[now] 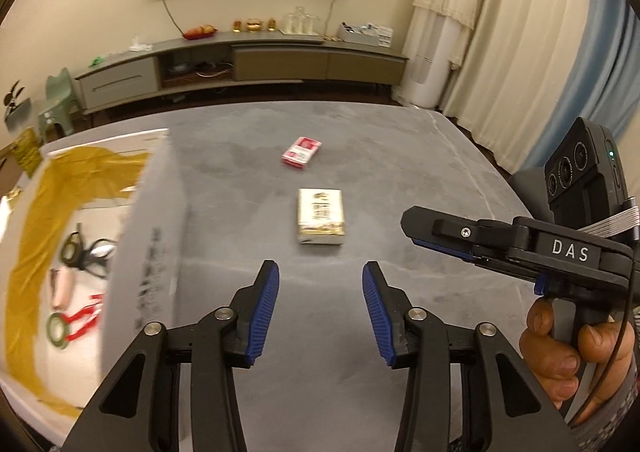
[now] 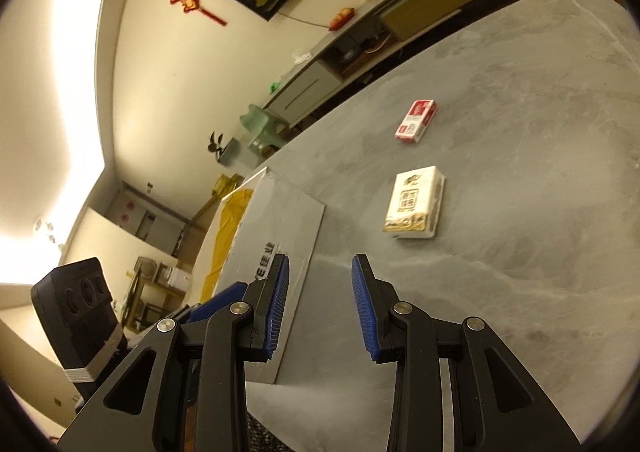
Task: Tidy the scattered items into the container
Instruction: 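Move both tools back toward the tissue pack and red staple box, then grasp the cream tissue pack with the left tool while the right tool grasps the red staple box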
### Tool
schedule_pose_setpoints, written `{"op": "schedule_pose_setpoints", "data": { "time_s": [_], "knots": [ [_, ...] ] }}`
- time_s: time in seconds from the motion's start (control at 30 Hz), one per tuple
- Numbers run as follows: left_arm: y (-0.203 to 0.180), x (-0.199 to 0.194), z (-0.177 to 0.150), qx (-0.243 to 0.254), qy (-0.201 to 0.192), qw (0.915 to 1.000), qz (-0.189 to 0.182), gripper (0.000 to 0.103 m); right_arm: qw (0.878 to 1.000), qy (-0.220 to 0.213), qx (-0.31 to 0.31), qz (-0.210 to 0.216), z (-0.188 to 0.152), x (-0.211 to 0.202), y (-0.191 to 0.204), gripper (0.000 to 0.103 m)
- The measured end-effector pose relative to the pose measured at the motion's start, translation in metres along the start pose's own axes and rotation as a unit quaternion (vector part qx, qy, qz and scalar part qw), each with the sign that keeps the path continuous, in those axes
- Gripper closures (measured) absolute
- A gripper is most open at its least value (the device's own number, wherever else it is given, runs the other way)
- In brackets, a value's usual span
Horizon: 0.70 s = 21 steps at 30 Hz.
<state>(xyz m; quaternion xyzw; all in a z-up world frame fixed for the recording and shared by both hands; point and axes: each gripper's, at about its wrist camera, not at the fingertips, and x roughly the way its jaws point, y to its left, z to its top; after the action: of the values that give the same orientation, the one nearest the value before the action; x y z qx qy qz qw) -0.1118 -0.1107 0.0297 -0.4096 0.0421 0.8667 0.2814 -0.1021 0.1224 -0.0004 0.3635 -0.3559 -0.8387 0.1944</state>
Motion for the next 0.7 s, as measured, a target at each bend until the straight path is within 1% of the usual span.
{"op": "schedule_pose_setpoints", "data": {
  "time_s": [0.33,0.4,0.47,0.7],
  "knots": [
    [-0.020,0.043,0.015,0.003,0.020,0.9995,-0.026,0.053,0.999,-0.012,0.035,-0.018,0.013,-0.005,-0.027,0.066],
    [-0.022,0.054,0.016,0.002,0.024,0.9992,-0.031,0.046,0.999,-0.015,0.037,-0.025,0.014,-0.006,-0.031,0.066],
    [-0.022,0.065,0.019,0.000,0.026,0.9992,-0.030,0.042,0.998,-0.019,0.043,-0.030,0.016,-0.008,-0.035,0.066],
    [-0.014,0.111,0.027,-0.014,0.038,0.9990,-0.017,0.042,0.997,-0.027,0.063,-0.042,0.023,-0.012,-0.052,0.066]
  ]
}}
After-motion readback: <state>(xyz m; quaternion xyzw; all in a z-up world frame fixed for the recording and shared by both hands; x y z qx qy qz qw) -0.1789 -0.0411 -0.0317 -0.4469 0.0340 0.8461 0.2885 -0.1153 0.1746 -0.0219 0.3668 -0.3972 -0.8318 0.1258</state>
